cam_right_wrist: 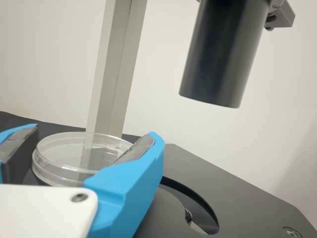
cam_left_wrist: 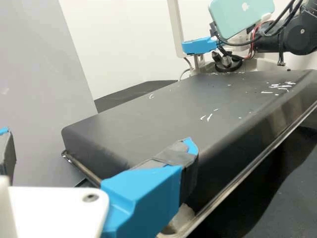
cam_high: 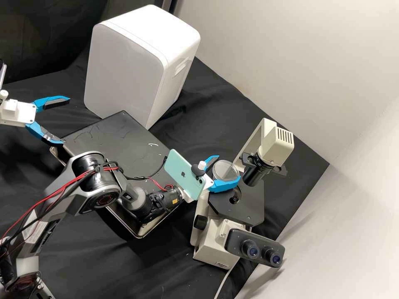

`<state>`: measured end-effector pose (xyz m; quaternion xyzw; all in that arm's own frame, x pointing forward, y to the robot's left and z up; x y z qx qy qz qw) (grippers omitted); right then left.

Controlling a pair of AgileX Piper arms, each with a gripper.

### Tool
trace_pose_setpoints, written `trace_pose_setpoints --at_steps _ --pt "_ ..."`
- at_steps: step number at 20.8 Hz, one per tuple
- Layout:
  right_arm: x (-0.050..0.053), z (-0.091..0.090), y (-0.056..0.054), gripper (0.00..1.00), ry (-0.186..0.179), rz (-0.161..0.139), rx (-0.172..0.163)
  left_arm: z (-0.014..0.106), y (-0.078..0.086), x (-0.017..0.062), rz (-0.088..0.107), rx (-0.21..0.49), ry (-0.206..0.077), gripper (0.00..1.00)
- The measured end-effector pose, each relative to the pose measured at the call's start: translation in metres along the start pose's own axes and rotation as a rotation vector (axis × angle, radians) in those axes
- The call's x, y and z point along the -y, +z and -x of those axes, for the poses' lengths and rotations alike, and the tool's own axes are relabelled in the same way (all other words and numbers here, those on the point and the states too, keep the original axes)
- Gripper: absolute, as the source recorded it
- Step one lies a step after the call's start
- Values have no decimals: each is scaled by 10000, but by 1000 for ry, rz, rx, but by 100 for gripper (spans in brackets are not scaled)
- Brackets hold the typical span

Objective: Place the petri dish on the bench

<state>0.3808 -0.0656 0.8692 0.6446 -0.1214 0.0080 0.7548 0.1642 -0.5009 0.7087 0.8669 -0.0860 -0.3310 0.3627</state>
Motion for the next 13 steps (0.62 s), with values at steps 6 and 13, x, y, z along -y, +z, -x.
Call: trace_pose_setpoints --at_steps 6,13 --pt "0 0 0 0 0 -8 0 -10 -2 11 1 0 -6 100" --pt "0 0 -1 0 0 -23 -1 -13 -2 9 1 0 -5 100"
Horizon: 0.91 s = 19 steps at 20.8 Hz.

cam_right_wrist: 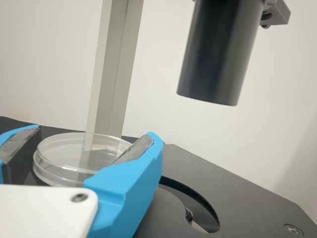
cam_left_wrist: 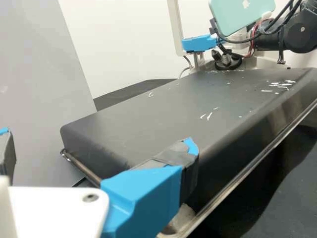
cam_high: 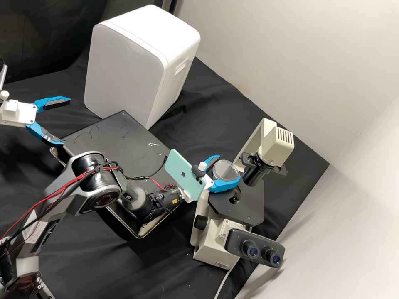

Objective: Place the petri dish on the bench

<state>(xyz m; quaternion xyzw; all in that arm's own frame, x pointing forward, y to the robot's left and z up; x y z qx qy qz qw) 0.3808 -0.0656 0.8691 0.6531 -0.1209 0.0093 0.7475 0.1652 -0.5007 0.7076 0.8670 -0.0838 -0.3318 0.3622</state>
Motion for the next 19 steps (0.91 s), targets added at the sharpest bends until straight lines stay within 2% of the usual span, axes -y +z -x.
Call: trace_pose_setpoints --at_steps 2,4,6,9,11,15,19 --pt "2 4 1 0 0 -4 0 0 0 0 0 0 0 100" --pt "-4 39 25 0 10 -25 -1 0 0 0 0 0 0 100" --pt "-21 111 51 0 24 -43 17 0 0 0 0 0 0 100" --pt "-64 242 73 0 62 -99 57 0 0 0 0 0 0 100" --pt "-81 351 59 0 69 -117 57 0 0 0 0 0 0 100" --pt "-90 604 30 0 67 -118 59 0 0 0 0 0 0 100" --pt "-69 825 -60 0 65 -125 32 0 0 0 0 0 0 100"
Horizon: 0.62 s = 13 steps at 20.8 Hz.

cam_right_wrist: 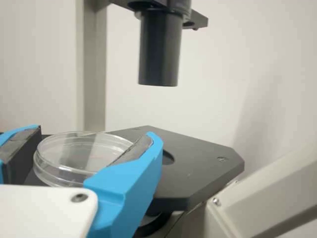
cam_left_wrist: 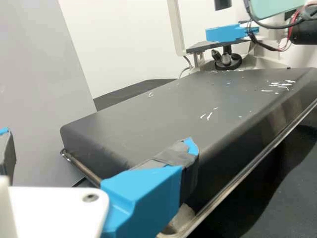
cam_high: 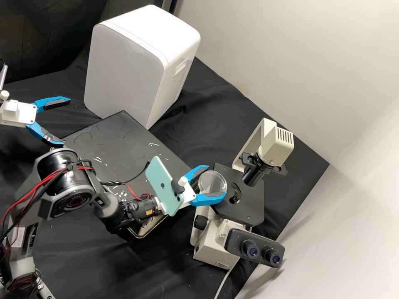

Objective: Place the petri dish on the bench

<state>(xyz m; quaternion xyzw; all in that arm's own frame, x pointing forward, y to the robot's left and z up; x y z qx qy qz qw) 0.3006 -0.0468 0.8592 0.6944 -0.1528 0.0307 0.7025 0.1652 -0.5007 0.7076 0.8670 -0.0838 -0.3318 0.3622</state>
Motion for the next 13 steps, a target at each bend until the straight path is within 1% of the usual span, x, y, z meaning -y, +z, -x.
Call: trace_pose_setpoints --at_steps 3,6,7,8,10,11,13 --pt "36 135 -50 0 -12 -1 -18 0 0 0 0 0 0 100" --pt "53 261 -113 0 -19 -2 -43 0 0 0 0 0 0 100" --pt "56 293 -126 0 -24 -2 -46 0 0 0 0 0 0 100" --pt "63 346 -140 0 -32 -2 -48 0 0 0 0 0 0 100" --pt "83 482 -188 0 -68 -15 -48 0 0 0 0 0 0 100" --pt "89 549 -215 0 -79 -26 -55 0 0 0 0 0 0 100" --pt "109 680 -279 0 -100 -30 -79 0 0 0 0 0 0 100"
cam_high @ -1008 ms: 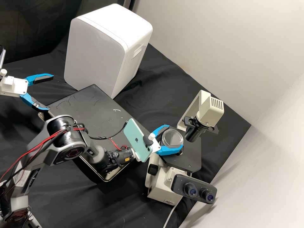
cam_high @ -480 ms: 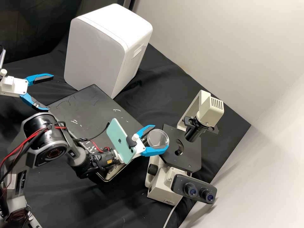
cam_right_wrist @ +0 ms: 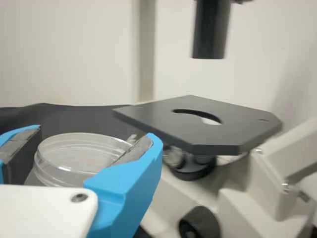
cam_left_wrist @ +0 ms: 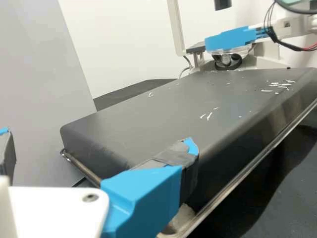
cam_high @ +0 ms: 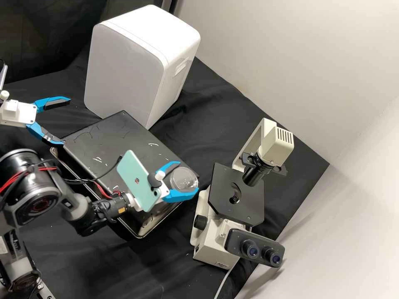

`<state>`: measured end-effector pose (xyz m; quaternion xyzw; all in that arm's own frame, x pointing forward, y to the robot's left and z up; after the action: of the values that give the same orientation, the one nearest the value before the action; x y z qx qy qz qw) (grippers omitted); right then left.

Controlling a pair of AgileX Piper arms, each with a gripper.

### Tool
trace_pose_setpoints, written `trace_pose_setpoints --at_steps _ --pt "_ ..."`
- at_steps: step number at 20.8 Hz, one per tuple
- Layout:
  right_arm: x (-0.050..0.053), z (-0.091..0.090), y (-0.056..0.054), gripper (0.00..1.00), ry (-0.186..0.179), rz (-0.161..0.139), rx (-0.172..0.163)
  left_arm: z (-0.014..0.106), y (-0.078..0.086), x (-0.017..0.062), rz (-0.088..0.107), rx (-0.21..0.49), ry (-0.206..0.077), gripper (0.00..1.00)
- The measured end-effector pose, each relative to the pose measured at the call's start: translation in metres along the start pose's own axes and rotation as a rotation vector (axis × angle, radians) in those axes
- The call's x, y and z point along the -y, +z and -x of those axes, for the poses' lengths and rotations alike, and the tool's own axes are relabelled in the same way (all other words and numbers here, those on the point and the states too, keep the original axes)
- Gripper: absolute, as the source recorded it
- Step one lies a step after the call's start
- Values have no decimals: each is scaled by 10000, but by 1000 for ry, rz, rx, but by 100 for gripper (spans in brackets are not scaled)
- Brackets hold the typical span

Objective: Place the petri dish on the bench

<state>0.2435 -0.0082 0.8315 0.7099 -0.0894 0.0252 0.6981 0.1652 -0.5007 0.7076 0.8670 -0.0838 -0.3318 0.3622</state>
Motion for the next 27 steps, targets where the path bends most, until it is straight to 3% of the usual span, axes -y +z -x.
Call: trace_pose_setpoints --at_steps 5,12,16,21,22,27 --pt "215 176 -130 0 -104 -4 -54 0 0 0 0 0 0 100" --pt "426 272 -191 0 -207 1 -82 -8 23 21 -11 12 -11 100" --pt "500 290 -174 0 -235 4 -79 -8 23 22 -18 12 -11 100" --pt "530 290 -143 0 -240 7 -73 -8 23 22 -21 12 -11 100" --pt "530 290 -143 100 -240 7 -73 -8 26 22 -21 14 -11 100" --pt "525 289 -139 100 -235 5 -68 -9 36 22 -21 19 -11 100"
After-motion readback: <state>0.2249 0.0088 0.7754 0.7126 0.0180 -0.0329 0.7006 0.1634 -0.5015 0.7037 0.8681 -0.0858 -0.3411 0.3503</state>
